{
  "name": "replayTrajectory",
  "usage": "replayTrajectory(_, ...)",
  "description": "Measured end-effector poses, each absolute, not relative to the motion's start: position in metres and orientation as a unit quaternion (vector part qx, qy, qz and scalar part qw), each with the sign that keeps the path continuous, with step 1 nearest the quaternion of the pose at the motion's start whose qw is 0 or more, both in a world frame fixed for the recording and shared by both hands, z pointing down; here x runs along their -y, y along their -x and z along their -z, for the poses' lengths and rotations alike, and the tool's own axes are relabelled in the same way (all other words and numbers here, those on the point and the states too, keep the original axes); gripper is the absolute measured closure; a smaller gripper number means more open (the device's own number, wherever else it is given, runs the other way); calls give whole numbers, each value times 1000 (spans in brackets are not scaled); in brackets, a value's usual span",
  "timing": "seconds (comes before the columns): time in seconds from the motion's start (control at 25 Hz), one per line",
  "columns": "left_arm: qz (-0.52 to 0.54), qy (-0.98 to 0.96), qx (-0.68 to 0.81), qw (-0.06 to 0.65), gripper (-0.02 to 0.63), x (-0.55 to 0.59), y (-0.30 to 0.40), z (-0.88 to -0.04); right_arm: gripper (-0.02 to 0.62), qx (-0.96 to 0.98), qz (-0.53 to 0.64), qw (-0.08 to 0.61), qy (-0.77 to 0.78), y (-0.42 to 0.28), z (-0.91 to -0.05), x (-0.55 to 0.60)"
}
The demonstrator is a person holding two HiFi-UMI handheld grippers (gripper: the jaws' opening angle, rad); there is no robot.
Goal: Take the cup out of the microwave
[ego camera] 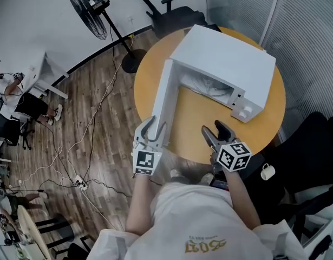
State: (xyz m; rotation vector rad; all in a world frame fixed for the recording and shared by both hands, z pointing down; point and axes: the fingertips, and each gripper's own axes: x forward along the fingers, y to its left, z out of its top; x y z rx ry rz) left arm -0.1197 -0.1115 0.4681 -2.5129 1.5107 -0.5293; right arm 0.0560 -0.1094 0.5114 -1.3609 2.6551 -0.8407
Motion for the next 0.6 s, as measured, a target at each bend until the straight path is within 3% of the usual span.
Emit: replayTrajectory(0.6,163,849,-495,87,463,128,169,-471,337,-851,245,-14,464,-13,-514,128)
